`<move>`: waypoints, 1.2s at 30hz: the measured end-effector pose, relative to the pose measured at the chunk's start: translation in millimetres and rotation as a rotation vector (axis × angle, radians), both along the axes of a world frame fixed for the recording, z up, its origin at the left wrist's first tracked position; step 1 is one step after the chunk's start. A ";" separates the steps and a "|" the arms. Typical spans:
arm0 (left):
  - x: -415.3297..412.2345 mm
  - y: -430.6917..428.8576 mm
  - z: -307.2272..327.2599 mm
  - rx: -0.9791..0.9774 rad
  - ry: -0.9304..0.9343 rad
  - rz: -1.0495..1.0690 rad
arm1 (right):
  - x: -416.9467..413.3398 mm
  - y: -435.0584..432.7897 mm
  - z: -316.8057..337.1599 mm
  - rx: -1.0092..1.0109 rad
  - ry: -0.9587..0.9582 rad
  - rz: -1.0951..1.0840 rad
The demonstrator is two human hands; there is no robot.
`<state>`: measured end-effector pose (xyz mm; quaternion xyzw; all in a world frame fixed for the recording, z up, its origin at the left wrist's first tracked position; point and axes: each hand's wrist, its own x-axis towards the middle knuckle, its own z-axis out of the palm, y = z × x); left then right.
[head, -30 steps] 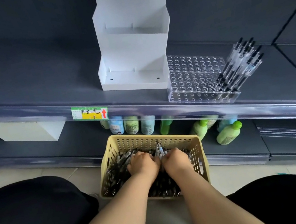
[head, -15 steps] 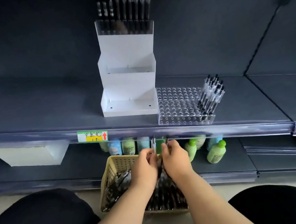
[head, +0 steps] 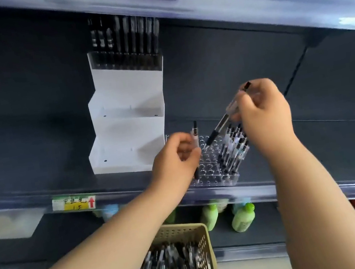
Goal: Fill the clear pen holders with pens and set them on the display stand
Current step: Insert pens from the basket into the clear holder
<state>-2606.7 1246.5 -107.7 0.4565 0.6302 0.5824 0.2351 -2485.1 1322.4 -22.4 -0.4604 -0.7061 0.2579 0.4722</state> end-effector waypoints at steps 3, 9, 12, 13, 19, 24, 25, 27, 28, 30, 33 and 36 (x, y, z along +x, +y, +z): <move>-1.5 16.0 18.2 0.044 0.127 -0.055 | 4.1 16.3 7.0 0.044 -0.010 -0.049; -7.9 41.7 28.5 0.071 0.139 -0.094 | -5.0 30.4 3.8 0.094 0.012 -0.023; -10.7 52.2 25.6 0.065 0.167 -0.127 | -8.9 38.0 2.3 0.105 -0.030 -0.003; -12.4 55.5 24.3 0.062 0.179 -0.130 | -9.2 41.2 0.6 0.099 -0.055 -0.004; -19.9 70.7 19.9 0.021 0.169 -0.098 | -4.5 56.3 -10.5 0.052 -0.232 -0.058; -22.4 75.1 19.1 -0.002 0.156 -0.069 | -5.4 62.6 -20.5 0.029 -0.312 -0.060; -22.5 75.7 19.0 -0.003 0.149 -0.065 | -6.1 63.3 -22.1 0.027 -0.331 -0.064; -22.4 76.3 19.0 -0.002 0.130 -0.063 | -7.6 63.5 -24.4 0.021 -0.362 -0.067; -22.5 76.4 19.2 -0.001 0.124 -0.064 | -8.4 63.4 -25.1 0.017 -0.375 -0.067; -23.3 76.2 19.6 -0.004 0.124 -0.060 | -10.0 63.4 -26.5 0.009 -0.398 -0.069; -26.6 75.1 19.5 -0.007 0.125 -0.051 | -11.8 63.5 -28.9 -0.003 -0.438 -0.071; -30.3 73.9 20.2 -0.005 0.109 -0.045 | -12.6 63.9 -31.4 0.001 -0.481 -0.072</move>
